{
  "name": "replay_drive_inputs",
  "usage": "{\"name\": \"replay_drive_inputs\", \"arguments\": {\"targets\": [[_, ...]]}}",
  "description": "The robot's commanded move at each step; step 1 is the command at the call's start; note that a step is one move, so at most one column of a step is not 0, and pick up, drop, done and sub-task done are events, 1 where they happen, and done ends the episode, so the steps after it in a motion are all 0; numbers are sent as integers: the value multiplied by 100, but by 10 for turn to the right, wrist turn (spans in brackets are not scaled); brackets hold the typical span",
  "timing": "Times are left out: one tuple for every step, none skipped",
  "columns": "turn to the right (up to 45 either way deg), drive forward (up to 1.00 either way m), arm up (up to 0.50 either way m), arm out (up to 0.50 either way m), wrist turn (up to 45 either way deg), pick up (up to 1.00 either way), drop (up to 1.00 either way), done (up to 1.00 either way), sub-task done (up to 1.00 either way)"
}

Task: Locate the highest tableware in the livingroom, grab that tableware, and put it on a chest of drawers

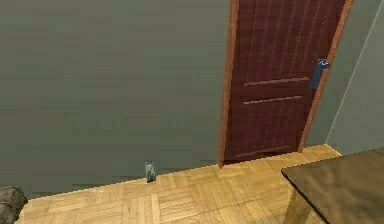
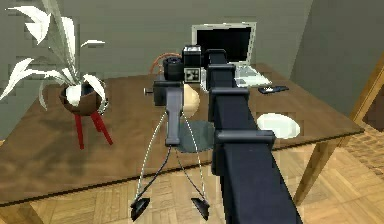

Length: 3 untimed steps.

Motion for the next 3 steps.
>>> {"name": "replay_drive_inputs", "arguments": {"targets": [[0,0,0,0,450,0,0,0,0],[0,0,0,0,450,0,0,0,0],[0,0,0,0,450,0,0,0,0]]}}
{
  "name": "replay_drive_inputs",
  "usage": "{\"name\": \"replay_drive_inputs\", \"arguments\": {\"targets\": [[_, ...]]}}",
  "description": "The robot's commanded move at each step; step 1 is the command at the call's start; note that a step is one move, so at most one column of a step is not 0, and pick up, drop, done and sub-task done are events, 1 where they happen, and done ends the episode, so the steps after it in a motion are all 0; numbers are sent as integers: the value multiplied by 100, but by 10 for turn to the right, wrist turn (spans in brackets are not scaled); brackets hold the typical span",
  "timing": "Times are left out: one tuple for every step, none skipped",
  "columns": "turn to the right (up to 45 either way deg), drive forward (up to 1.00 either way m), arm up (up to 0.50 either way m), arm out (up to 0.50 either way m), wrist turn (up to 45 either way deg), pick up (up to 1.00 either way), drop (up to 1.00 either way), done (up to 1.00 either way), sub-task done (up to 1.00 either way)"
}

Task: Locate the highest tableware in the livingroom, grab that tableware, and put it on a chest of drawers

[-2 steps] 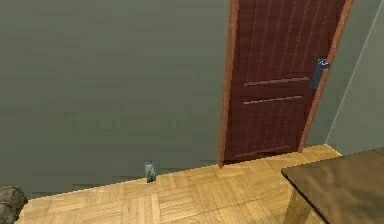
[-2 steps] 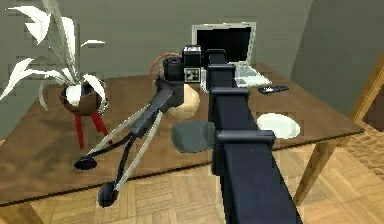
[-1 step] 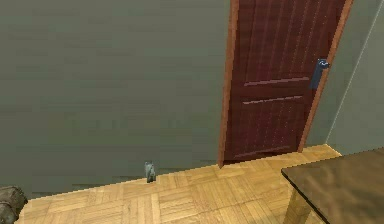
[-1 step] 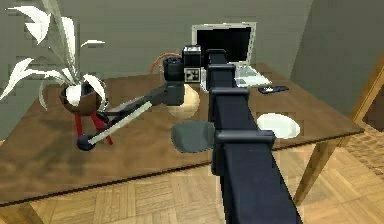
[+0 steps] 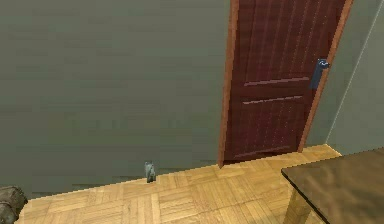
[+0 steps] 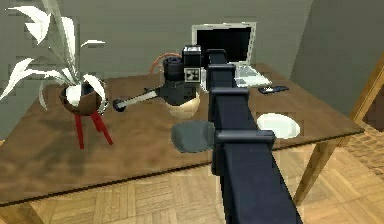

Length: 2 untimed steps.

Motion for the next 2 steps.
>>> {"name": "replay_drive_inputs", "arguments": {"targets": [[0,0,0,0,420,0,0,0,0],[0,0,-26,0,0,0,0,0,0]]}}
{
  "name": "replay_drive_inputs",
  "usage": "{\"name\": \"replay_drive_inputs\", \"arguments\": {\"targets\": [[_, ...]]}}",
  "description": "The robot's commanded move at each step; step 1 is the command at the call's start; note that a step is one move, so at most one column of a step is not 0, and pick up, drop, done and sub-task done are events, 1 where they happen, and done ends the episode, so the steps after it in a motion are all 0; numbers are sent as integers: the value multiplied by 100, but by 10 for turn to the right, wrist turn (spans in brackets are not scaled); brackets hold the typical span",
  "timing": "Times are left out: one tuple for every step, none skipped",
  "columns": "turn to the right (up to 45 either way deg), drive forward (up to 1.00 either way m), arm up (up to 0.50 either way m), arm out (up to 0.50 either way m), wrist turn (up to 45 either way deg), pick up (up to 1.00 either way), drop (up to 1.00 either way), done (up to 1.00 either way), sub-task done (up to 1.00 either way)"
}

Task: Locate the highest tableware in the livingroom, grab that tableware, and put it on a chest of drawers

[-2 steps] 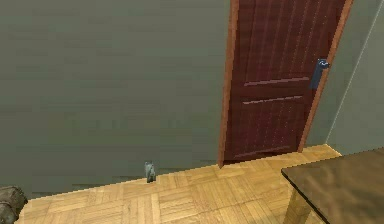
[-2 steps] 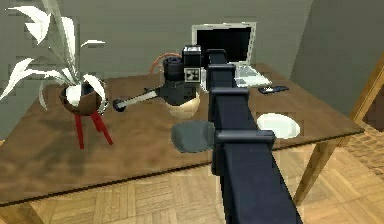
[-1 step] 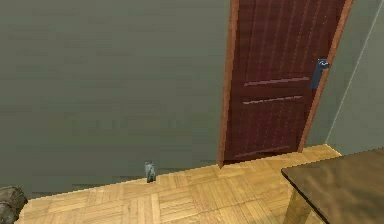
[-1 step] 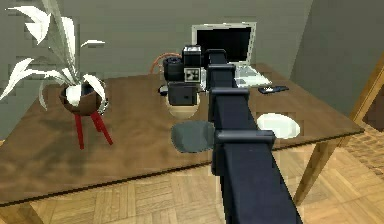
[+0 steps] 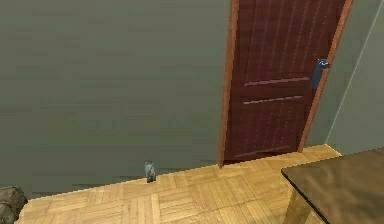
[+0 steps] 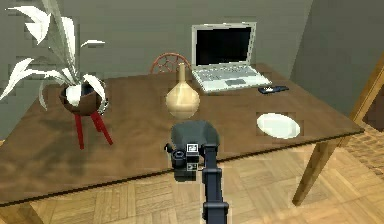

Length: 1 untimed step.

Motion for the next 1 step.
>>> {"name": "replay_drive_inputs", "arguments": {"targets": [[0,0,0,0,0,100,0,0,0]]}}
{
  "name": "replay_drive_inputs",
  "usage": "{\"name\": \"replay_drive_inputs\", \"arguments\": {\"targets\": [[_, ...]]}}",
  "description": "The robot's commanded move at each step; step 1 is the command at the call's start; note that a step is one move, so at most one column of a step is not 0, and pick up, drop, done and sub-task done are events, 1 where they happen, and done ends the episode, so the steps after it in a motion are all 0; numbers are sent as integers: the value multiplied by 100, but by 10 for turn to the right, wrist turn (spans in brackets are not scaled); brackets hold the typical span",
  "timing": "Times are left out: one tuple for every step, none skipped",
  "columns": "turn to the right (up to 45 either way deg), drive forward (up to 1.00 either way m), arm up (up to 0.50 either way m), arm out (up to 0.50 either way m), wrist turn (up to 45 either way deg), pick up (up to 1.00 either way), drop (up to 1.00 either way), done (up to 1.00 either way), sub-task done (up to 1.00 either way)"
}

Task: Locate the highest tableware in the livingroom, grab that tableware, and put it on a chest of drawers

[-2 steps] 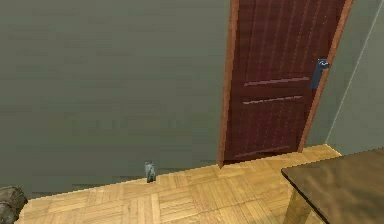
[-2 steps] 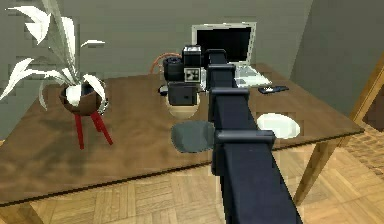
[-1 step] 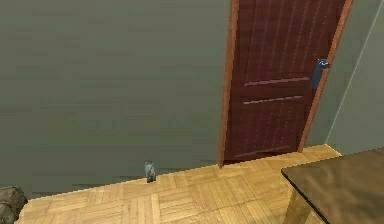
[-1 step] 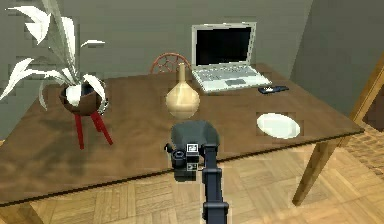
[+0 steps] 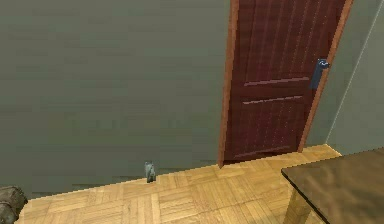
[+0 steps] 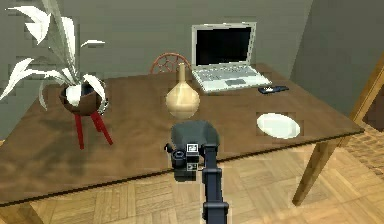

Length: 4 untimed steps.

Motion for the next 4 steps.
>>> {"name": "replay_drive_inputs", "arguments": {"targets": [[0,0,10,0,0,0,0,0,0],[0,0,16,0,0,0,0,0,0],[0,0,0,0,-450,0,0,0,0],[0,0,0,0,-450,0,0,0,0]]}}
